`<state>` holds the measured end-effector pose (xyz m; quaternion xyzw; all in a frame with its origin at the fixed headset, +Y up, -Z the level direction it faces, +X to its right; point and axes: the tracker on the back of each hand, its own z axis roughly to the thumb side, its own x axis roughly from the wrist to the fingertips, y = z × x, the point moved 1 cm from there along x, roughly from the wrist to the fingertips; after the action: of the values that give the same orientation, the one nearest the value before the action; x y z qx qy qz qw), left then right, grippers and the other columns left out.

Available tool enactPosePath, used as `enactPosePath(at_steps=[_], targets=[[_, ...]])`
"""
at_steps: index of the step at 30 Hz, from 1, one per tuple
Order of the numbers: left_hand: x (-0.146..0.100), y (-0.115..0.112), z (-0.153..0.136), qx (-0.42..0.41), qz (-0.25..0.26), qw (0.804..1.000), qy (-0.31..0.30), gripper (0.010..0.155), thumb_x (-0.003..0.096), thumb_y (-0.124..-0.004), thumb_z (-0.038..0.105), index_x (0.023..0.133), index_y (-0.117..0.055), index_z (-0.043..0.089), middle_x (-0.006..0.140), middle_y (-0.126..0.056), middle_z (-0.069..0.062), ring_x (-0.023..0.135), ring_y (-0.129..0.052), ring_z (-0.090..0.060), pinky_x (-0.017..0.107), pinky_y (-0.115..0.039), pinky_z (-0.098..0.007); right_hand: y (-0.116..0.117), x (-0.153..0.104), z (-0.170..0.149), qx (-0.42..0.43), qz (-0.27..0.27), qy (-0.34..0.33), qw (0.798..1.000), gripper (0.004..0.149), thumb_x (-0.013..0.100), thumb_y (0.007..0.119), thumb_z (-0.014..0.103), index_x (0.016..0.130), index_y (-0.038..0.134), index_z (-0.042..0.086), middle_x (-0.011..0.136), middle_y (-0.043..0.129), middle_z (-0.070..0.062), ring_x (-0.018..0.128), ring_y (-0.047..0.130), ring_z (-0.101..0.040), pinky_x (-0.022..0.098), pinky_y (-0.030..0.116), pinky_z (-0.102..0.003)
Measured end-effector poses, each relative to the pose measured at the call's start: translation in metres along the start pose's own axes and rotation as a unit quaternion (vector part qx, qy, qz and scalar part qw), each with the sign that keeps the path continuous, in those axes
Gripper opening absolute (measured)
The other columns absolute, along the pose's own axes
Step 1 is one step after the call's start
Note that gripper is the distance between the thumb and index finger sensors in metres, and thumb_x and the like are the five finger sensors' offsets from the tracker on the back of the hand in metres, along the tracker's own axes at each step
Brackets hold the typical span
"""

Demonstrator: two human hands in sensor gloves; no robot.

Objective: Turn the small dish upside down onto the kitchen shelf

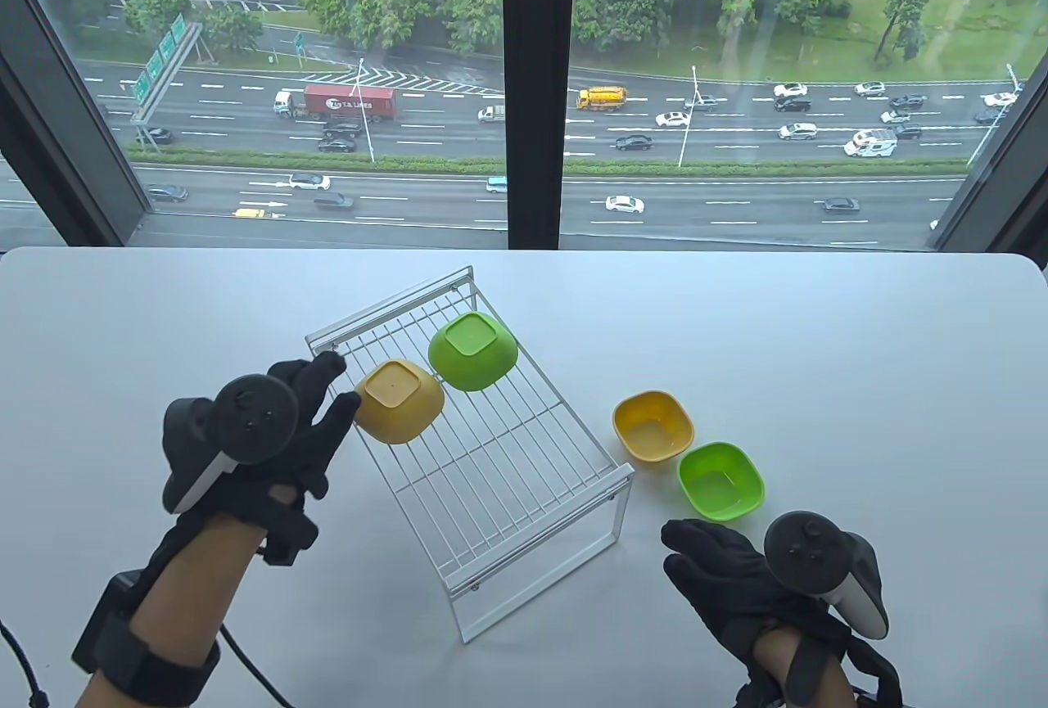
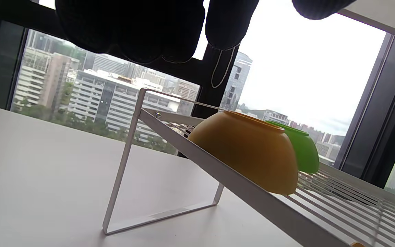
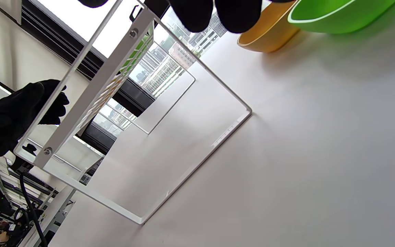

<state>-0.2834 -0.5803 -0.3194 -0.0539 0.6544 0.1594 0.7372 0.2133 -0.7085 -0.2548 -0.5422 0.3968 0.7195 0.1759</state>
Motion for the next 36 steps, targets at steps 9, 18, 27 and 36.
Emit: enactPosePath(at_steps=[9, 18, 27, 36], targets=[[-0.045, -0.022, -0.046, 0.001, 0.005, 1.000, -0.011, 0.067, 0.0478, -0.063, 0.060, 0.105, -0.070, 0.026, 0.109, -0.074, -0.009, 0.092, -0.077, -0.040, 0.066, -0.073, -0.060, -0.002, -0.003, -0.002, -0.030, -0.035, 0.024, 0.999, 0.075, 0.052, 0.061, 0.063, 0.106, 0.056, 0.012, 0.111, 0.054, -0.023, 0.099, 0.043, -0.051, 0.070, 0.036, -0.068], [-0.052, -0.045, -0.071, -0.038, 0.022, 0.999, -0.016, 0.066, 0.0473, -0.063, 0.060, 0.105, -0.070, 0.028, 0.108, -0.074, -0.007, 0.091, -0.079, -0.037, 0.068, -0.072, -0.060, 0.002, -0.002, 0.006, -0.067, -0.053, 0.020, 0.996, 0.074, 0.052, 0.061, 0.063, 0.106, 0.056, 0.013, 0.111, 0.055, -0.022, 0.099, 0.044, -0.050, 0.070, 0.036, -0.068], [-0.053, -0.039, -0.098, -0.108, 0.009, 0.994, -0.015, 0.064, 0.0468, -0.063, 0.059, 0.102, -0.072, 0.028, 0.105, -0.077, -0.007, 0.087, -0.081, -0.036, 0.067, -0.071, -0.060, -0.006, -0.004, 0.003, -0.055, -0.101, 0.026, 0.993, 0.076, 0.052, 0.061, 0.063, 0.107, 0.052, 0.012, 0.111, 0.054, -0.021, 0.099, 0.044, -0.050, 0.070, 0.035, -0.068], [-0.050, -0.053, -0.096, -0.095, -0.017, 0.995, -0.036, 0.064, 0.0470, -0.065, 0.058, 0.105, -0.066, 0.031, 0.111, -0.067, -0.006, 0.094, -0.073, -0.036, 0.072, -0.065, -0.063, -0.019, -0.009, 0.004, -0.070, -0.178, 0.022, 0.981, 0.077, 0.052, 0.061, 0.063, 0.108, 0.047, 0.013, 0.111, 0.055, -0.020, 0.100, 0.046, -0.049, 0.070, 0.036, -0.069]])
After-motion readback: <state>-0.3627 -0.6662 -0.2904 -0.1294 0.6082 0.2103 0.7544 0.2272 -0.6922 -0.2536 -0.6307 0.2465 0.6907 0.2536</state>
